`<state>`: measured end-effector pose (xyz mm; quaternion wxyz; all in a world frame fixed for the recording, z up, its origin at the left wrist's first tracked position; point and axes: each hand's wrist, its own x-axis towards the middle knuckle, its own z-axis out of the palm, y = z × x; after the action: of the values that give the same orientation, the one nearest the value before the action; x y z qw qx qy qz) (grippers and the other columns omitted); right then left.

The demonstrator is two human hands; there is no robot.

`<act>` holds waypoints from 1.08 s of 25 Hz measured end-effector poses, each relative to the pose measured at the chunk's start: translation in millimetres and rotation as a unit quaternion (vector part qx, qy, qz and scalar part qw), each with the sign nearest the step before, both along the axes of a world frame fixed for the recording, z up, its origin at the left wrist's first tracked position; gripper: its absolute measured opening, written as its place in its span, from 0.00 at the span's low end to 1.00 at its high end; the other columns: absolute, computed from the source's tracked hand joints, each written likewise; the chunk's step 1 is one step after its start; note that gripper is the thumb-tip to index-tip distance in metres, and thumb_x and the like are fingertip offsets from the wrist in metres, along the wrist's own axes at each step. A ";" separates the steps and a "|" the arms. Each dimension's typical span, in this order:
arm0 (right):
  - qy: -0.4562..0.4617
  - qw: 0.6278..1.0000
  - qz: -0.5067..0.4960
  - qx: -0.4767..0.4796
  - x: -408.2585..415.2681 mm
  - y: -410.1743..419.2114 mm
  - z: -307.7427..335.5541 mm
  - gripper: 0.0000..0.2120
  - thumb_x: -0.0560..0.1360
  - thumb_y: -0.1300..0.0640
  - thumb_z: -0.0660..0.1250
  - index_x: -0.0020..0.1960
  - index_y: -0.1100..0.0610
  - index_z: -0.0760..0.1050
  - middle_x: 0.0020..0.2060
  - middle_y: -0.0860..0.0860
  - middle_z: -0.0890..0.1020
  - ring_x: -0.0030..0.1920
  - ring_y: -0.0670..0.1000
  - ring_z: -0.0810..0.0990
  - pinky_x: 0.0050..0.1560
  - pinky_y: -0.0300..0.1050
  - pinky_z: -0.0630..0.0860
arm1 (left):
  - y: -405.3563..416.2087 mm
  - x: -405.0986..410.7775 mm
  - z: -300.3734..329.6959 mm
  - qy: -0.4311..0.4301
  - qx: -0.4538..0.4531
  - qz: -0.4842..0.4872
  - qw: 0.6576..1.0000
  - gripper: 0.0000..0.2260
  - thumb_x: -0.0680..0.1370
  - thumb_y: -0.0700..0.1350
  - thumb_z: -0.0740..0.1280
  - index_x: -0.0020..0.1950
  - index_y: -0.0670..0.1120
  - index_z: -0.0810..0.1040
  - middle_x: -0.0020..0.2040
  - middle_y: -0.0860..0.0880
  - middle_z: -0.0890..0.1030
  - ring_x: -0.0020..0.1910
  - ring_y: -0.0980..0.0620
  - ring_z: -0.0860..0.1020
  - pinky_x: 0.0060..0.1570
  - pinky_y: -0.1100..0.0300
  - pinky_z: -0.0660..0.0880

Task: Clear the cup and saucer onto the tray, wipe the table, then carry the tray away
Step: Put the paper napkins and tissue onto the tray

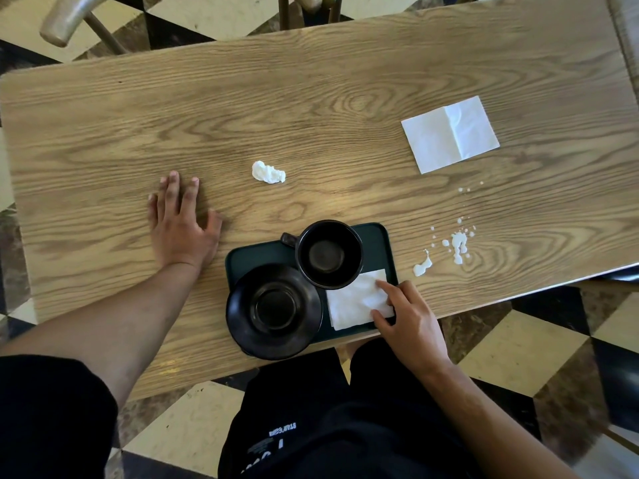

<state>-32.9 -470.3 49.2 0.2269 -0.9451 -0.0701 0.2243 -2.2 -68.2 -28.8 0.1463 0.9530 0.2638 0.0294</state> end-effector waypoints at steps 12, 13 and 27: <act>-0.140 0.947 -0.287 0.029 228.5 -17.5 -19.3 0.15 0.75 0.58 0.67 0.61 0.55 0.81 0.56 0.56 0.79 0.57 0.57 0.79 0.60 0.42 0.70 | -0.8 -1.3 -2.4 -0.031 0.021 -0.011 0.999 0.30 0.77 0.56 0.59 0.78 0.46 0.70 0.82 0.41 0.63 0.82 0.42 0.58 0.81 0.44 0.50; -0.133 0.950 -0.283 0.010 247.5 -19.8 -22.5 0.16 0.75 0.57 0.67 0.62 0.55 0.80 0.60 0.57 0.77 0.61 0.58 0.77 0.65 0.43 0.69 | -0.5 -1.4 -3.1 -0.036 0.024 -0.011 0.999 0.30 0.77 0.55 0.60 0.77 0.45 0.71 0.82 0.41 0.63 0.82 0.42 0.59 0.81 0.44 0.51; -0.067 0.951 -0.297 -0.049 282.4 -23.9 -22.4 0.10 0.71 0.56 0.66 0.44 0.58 0.86 0.43 0.59 0.86 0.49 0.59 0.84 0.56 0.49 0.79 | 1.4 -1.7 -4.1 -0.033 0.029 -0.010 0.999 0.30 0.76 0.54 0.60 0.77 0.45 0.71 0.82 0.41 0.64 0.82 0.41 0.59 0.81 0.42 0.52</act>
<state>249.5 -494.2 26.8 0.2310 -0.9462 0.2094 0.0860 -3.9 -66.7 -32.9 0.1274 0.9578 0.2489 0.0668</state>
